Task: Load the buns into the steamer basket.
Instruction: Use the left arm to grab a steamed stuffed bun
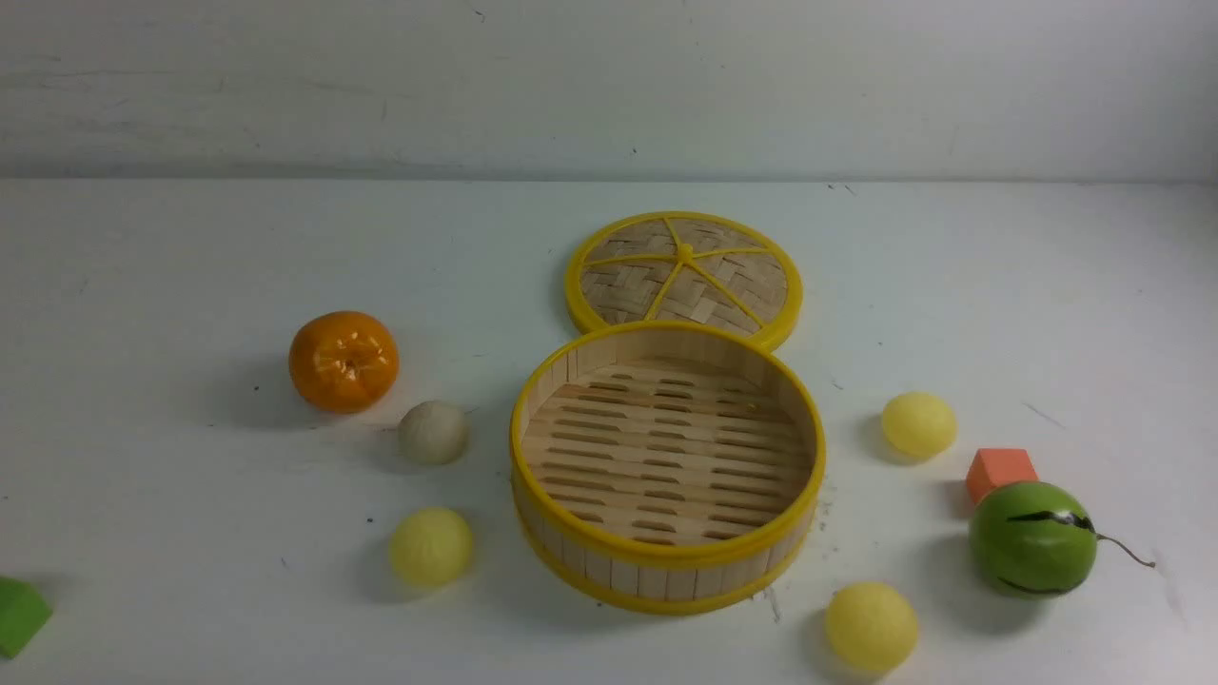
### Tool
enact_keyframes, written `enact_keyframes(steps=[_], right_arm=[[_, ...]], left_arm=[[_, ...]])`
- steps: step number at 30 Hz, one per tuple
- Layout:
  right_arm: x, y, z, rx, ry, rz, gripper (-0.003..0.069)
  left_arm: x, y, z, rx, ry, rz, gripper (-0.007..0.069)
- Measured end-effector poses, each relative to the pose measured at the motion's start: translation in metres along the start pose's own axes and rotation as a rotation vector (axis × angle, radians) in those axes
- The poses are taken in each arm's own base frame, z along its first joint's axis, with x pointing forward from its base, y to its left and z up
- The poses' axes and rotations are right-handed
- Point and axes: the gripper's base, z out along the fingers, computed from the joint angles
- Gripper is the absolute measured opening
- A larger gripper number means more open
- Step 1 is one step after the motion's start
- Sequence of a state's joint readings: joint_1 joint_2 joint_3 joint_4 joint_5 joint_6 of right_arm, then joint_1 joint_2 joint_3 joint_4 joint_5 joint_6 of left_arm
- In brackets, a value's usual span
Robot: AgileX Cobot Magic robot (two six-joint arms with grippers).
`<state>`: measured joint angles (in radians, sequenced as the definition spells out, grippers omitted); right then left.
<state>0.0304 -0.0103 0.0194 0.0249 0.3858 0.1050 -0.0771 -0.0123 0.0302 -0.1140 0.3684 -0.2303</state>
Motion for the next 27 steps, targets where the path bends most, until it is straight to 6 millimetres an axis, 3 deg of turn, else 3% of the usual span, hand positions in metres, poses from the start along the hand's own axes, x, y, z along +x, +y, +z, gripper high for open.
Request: enact_keyframes(steps=[27], right_arm=[[0.0,0.0,0.0,0.0,0.0,0.0,0.0239]], left_arm=[[-0.0009,-0.0003,0.0,0.003,-0.01,-0.003,0.0237]])
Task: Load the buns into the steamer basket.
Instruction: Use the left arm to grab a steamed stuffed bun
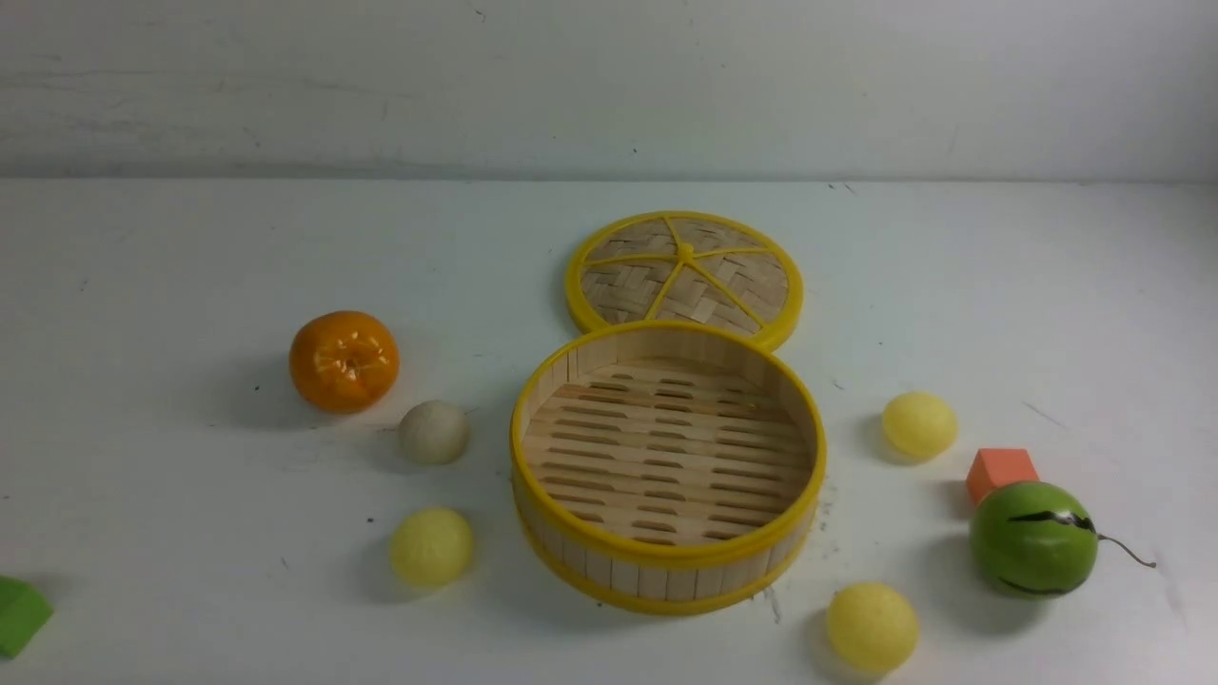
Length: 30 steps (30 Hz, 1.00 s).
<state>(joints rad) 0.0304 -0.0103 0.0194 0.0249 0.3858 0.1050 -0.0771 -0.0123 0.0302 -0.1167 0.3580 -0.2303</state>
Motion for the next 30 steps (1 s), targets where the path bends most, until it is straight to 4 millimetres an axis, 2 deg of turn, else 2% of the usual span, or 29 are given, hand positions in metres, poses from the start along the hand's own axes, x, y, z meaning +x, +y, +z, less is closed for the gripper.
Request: enact_keyframes(steps=[5,6,7,9,13,17,26,30], right_arm=[[0.0,0.0,0.0,0.0,-0.001,0.0,0.0239],[0.0,0.0,0.0,0.0,-0.001,0.0,0.0239],[0.0,0.0,0.0,0.0,-0.001,0.0,0.0239],[0.0,0.0,0.0,0.0,-0.001,0.0,0.0239],[0.0,0.0,0.0,0.0,-0.001,0.0,0.0239],[0.0,0.0,0.0,0.0,-0.001,0.0,0.0239],[0.0,0.0,0.0,0.0,-0.001,0.0,0.0239],[0.0,0.0,0.0,0.0,-0.001,0.0,0.0239]], left_arm=[[-0.011,-0.006,-0.001,0.076,-0.115,-0.235,0.0237],[-0.015,-0.007,-0.002,0.114,-0.153,-0.381,0.0237],[-0.017,-0.008,-0.002,0.12,-0.166,-0.399,0.0237],[-0.023,-0.008,-0.003,0.167,-0.225,-0.579,0.0237],[-0.034,-0.006,-0.007,0.21,-0.336,-0.729,0.0237],[-0.04,-0.004,-0.009,0.225,-0.416,-0.772,0.0237],[-0.052,-0.012,-0.016,0.264,-0.406,-0.764,0.0233],[-0.062,-0.022,-0.023,0.294,-0.349,-0.744,0.0158]])
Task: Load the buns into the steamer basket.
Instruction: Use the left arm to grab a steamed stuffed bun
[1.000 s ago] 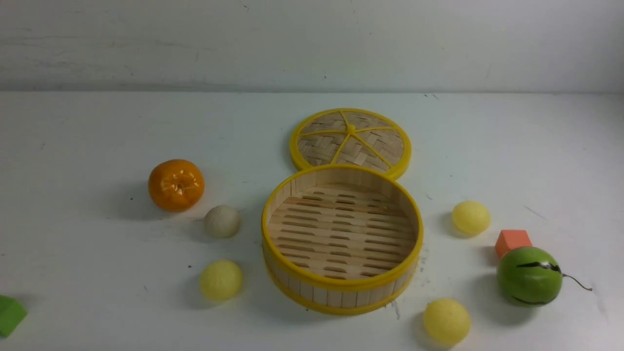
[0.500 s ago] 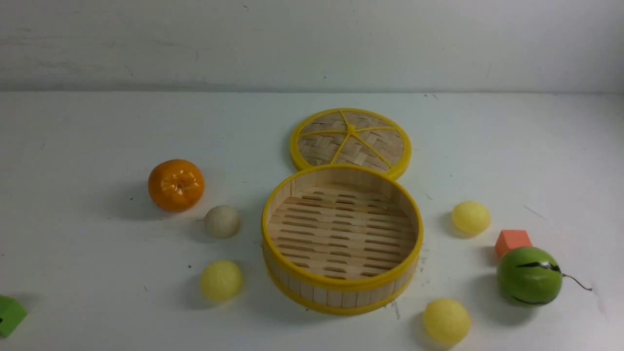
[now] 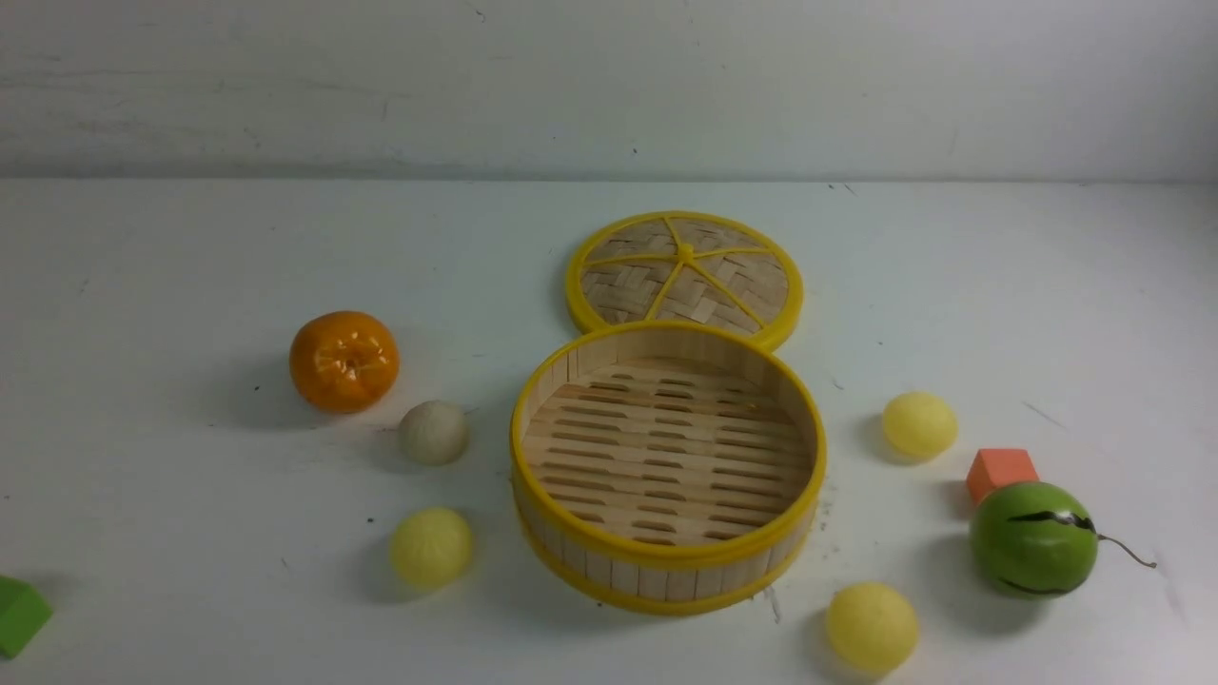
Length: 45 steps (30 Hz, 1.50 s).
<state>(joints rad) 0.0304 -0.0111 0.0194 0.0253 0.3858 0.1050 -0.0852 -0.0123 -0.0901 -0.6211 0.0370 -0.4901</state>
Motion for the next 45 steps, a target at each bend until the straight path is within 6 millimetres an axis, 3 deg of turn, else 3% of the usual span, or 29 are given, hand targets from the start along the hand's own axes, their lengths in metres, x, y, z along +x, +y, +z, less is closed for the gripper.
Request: enact_keyframes(steps=[4,8,12,14,15,17,19,22,24,29,33,39,45], right_arm=[[0.0,0.0,0.0,0.0,0.0,0.001,0.0239],[0.0,0.0,0.0,0.0,0.0,0.001,0.0239],[0.0,0.0,0.0,0.0,0.0,0.001,0.0239],[0.0,0.0,0.0,0.0,0.0,0.001,0.0239],[0.0,0.0,0.0,0.0,0.0,0.001,0.0239],[0.0,0.0,0.0,0.0,0.0,0.001,0.0239],[0.0,0.0,0.0,0.0,0.0,0.001,0.0239],[0.0,0.0,0.0,0.0,0.0,0.001,0.0239],[0.0,0.0,0.0,0.0,0.0,0.001,0.0239],[0.0,0.0,0.0,0.0,0.0,0.001,0.0239],[0.0,0.0,0.0,0.0,0.0,0.001,0.0239],[0.0,0.0,0.0,0.0,0.0,0.001,0.0239],[0.0,0.0,0.0,0.0,0.0,0.001,0.0239]], left_arm=[[-0.003,-0.045,-0.005,-0.022,0.246,0.211,0.0],[-0.002,-0.076,0.009,-0.127,0.582,0.392,-0.0013],[-0.004,-0.086,0.046,-0.237,0.821,0.502,-0.0013],[-0.005,-0.085,0.059,-0.261,0.84,0.517,-0.0013],[-0.004,-0.078,0.081,-0.298,0.874,0.559,-0.0013],[-0.001,-0.068,0.105,-0.326,0.949,0.626,-0.0013],[0.002,-0.062,0.116,-0.337,0.996,0.65,-0.0013],[0.018,-0.04,0.153,-0.384,1.174,0.656,-0.0013],[0.025,-0.037,0.16,-0.381,1.213,0.661,-0.0013],[0.077,-0.05,0.19,-0.317,1.401,0.79,-0.0013],[0.093,-0.059,0.216,-0.384,1.428,0.853,-0.0013],[0.11,-0.029,0.255,-0.547,1.478,0.99,-0.0013],[0.126,-0.001,0.269,-0.597,1.512,1.04,0.0043]])
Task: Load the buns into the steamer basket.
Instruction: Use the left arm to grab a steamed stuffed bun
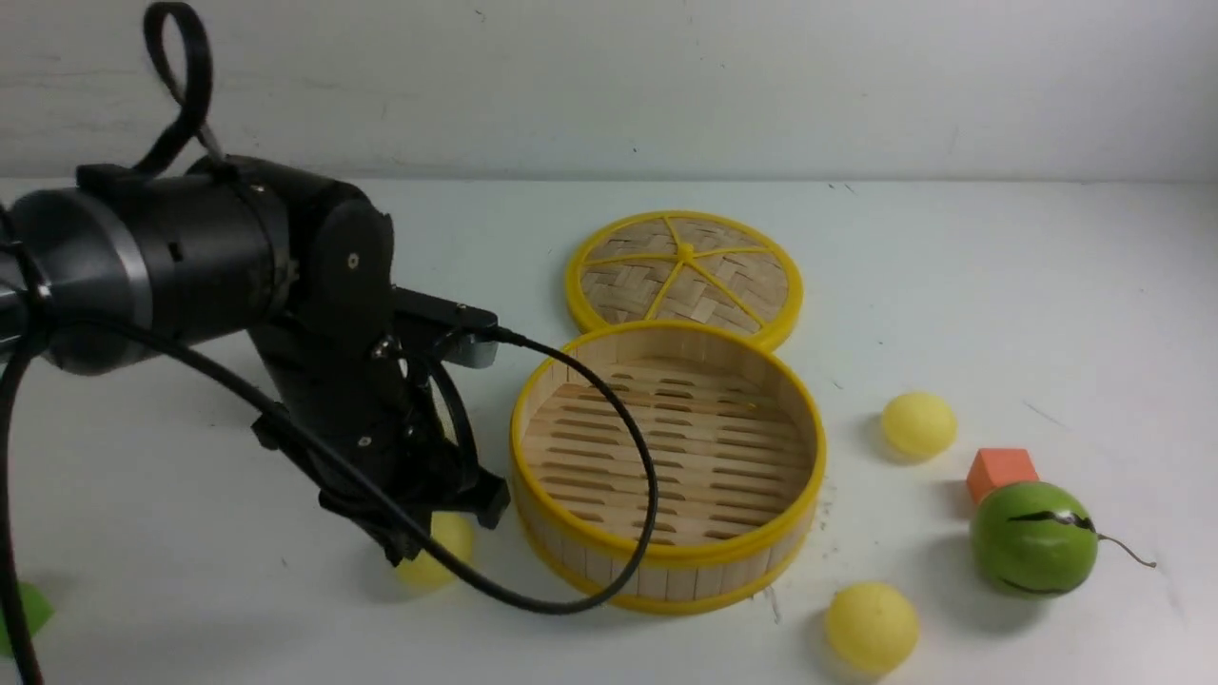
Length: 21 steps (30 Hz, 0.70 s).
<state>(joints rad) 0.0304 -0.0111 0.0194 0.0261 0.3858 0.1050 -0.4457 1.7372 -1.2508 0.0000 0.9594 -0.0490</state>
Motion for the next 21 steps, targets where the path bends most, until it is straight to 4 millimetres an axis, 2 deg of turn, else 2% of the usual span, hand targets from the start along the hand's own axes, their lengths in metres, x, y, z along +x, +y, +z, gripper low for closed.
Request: enact_keyframes(steps=[1,7,12,16,21], right_arm=[[0.0,0.0,0.0,0.0,0.0,0.0,0.0239],[0.0,0.0,0.0,0.0,0.0,0.0,0.0239],[0.0,0.0,0.0,0.0,0.0,0.0,0.0239],[0.0,0.0,0.0,0.0,0.0,0.0,0.0239],[0.0,0.0,0.0,0.0,0.0,0.0,0.0241]], left_arm=[[-0.003,0.001,0.006,-0.014,-0.01,0.009,0.0078],[-0.013,0.003,0.012,-0.04,-0.082,0.035,0.0185],[-0.016,0.004,0.024,-0.046,-0.077,0.042,0.0223],[-0.018,0.006,0.035,-0.074,-0.066,0.069,0.0234],[-0.019,0.007,0.041,-0.083,-0.064,0.08,0.0237]])
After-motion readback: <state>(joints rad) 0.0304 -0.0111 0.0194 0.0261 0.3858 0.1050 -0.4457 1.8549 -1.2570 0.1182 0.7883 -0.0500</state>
